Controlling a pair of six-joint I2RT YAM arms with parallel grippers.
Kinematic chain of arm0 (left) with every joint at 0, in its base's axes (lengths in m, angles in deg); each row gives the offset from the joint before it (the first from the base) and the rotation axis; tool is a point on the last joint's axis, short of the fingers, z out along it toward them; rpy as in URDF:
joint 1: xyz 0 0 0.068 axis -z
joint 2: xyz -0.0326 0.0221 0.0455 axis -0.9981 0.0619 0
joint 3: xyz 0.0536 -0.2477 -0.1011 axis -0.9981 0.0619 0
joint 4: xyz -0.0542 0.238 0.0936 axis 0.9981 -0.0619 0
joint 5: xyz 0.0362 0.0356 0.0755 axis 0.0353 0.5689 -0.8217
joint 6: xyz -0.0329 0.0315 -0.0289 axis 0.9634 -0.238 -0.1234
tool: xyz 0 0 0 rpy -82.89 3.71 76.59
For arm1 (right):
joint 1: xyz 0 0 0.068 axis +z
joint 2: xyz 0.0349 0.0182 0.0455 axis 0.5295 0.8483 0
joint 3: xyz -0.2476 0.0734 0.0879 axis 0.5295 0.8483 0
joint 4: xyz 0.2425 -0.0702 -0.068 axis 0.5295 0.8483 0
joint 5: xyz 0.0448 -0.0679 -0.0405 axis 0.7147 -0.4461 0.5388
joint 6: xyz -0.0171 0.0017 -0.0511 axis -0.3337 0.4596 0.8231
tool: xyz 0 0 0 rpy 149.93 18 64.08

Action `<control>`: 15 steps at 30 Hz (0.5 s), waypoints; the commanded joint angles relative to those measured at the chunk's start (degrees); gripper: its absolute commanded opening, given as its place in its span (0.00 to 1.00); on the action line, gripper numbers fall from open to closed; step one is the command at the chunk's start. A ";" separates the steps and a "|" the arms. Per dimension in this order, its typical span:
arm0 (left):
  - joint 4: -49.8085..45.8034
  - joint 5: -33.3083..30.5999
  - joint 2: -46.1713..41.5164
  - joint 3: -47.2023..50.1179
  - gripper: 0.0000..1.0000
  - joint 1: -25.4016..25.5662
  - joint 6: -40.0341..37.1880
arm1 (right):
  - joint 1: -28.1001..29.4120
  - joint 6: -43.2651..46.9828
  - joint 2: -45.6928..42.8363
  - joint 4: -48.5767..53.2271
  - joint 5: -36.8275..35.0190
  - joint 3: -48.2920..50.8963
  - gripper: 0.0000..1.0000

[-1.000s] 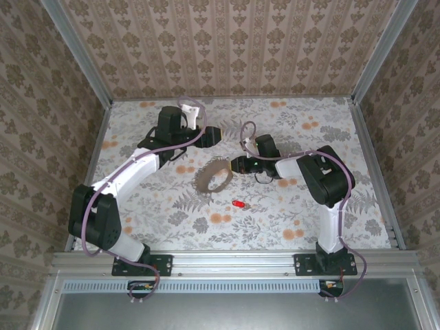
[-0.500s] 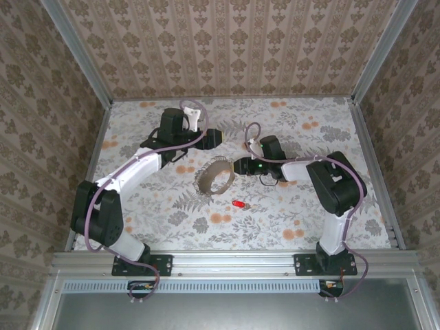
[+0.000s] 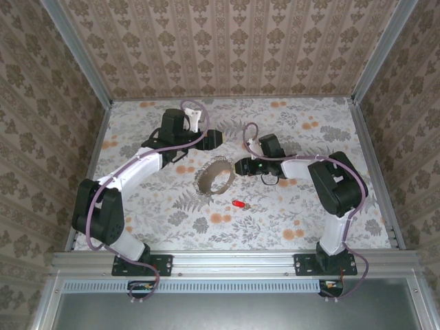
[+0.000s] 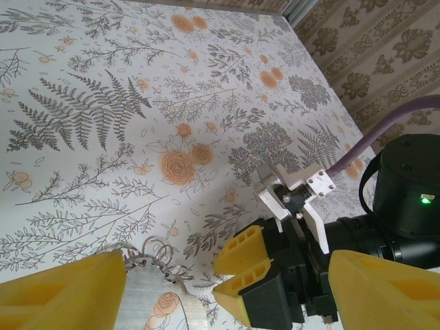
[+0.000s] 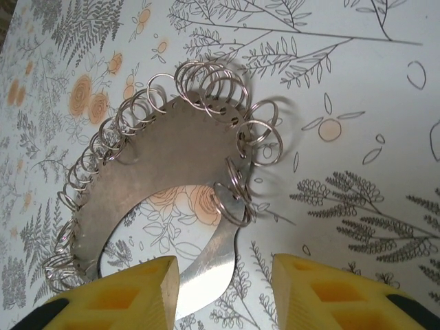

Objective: Put the keys on the keyring

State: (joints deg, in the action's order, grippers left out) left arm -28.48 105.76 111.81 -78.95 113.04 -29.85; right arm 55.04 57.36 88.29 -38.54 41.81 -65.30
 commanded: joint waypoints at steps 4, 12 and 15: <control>0.23 0.73 0.62 0.19 0.79 -0.12 -0.20 | 0.78 2.25 3.41 3.45 -1.63 -4.33 0.42; 0.52 0.71 0.63 0.51 0.79 -0.05 -0.01 | 1.11 2.96 6.36 5.36 -1.38 -8.30 0.42; 0.70 0.82 0.57 0.58 0.80 -0.05 0.04 | 1.28 3.18 6.86 5.74 -1.27 -8.80 0.40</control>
State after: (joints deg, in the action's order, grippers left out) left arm -28.46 105.76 111.83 -78.95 113.04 -29.85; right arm 55.81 59.13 93.82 -34.98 40.97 -72.30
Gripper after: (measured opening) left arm 0.794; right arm 0.409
